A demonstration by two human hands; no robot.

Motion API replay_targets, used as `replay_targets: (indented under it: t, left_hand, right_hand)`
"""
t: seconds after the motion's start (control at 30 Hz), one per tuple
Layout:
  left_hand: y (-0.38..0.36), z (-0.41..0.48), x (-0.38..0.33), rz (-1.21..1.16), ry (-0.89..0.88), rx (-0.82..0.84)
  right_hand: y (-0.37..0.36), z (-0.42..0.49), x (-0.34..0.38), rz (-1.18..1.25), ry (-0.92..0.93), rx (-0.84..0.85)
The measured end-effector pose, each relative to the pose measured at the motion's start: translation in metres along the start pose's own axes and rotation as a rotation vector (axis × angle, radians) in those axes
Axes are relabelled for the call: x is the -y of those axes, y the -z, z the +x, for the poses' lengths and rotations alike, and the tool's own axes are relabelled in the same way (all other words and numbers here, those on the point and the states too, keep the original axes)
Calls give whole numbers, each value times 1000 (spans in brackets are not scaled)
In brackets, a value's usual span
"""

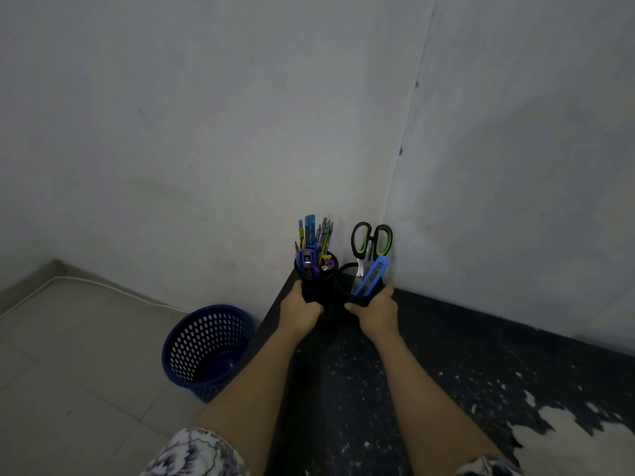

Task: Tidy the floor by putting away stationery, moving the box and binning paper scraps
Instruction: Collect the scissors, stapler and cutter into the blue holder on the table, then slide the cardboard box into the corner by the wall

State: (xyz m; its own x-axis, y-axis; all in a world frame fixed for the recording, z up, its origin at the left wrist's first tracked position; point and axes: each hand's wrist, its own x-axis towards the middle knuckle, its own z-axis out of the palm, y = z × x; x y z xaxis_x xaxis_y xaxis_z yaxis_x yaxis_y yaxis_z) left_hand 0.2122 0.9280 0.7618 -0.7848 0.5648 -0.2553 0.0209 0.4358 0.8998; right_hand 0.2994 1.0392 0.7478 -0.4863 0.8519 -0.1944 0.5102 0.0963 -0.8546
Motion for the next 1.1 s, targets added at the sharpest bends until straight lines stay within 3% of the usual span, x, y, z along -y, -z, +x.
replay_targets:
  t: [0.27,0.4,0.67,1.1]
  left_hand:
    - [39,-33,19,184,1,-18]
    - [83,-61,42,206,29,-89]
    - [222,-152,127,193,113,-354]
    - [483,-383,339,147,569,-804]
  right_hand:
    - [-16,-44,14,-192,-13,-204]
    - [-41,-77,31,-305,71,-194]
    - [-166,-192,81,-347,356,118]
    - [-431,-485,144,-416,687,724]
